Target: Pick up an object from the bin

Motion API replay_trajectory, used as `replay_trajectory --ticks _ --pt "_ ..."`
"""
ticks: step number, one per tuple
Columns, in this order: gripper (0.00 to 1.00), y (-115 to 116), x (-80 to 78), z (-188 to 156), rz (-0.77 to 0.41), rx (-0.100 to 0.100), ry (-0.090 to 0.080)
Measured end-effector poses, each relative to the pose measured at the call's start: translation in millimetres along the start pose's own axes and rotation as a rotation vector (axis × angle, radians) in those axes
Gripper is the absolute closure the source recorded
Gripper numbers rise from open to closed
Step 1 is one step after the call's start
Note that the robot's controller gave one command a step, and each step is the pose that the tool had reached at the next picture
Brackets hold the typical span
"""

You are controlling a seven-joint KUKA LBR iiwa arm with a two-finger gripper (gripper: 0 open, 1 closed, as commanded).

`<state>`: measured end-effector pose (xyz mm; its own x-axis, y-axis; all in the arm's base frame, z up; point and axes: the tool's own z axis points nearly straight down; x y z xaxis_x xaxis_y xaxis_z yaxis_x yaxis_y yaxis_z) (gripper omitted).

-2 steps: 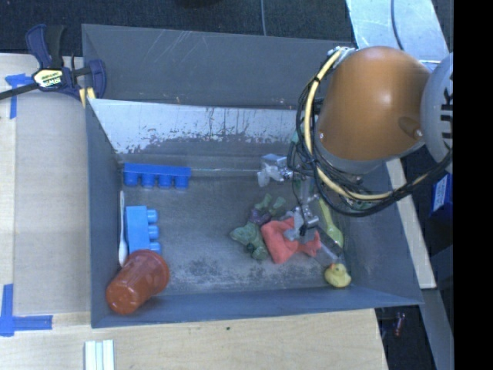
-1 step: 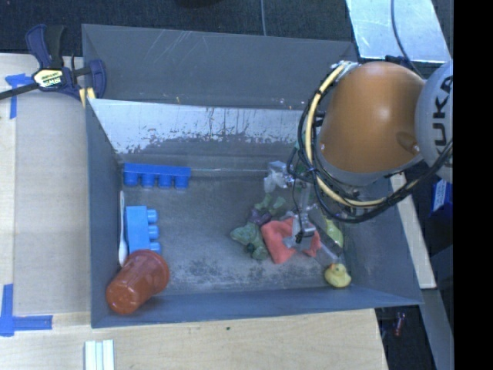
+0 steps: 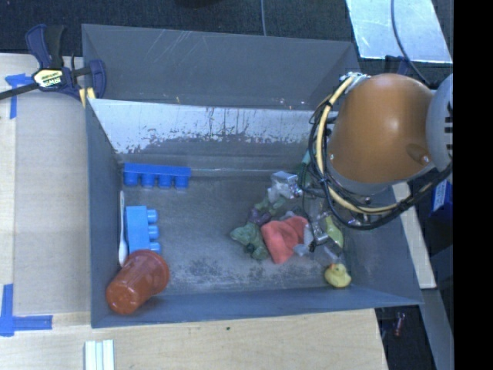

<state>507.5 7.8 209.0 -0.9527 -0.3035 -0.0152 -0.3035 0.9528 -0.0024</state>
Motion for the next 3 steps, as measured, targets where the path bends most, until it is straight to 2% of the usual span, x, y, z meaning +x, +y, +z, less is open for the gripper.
replay_trajectory --ticks 1,2,3 --pt "0.00 -2.3 4.4 24.7 0.083 -0.001 0.000" --pt "0.00 4.3 -1.0 42.0 0.177 0.000 -0.002" --pt "0.00 -11.6 4.0 87.3 0.064 0.001 -0.004"
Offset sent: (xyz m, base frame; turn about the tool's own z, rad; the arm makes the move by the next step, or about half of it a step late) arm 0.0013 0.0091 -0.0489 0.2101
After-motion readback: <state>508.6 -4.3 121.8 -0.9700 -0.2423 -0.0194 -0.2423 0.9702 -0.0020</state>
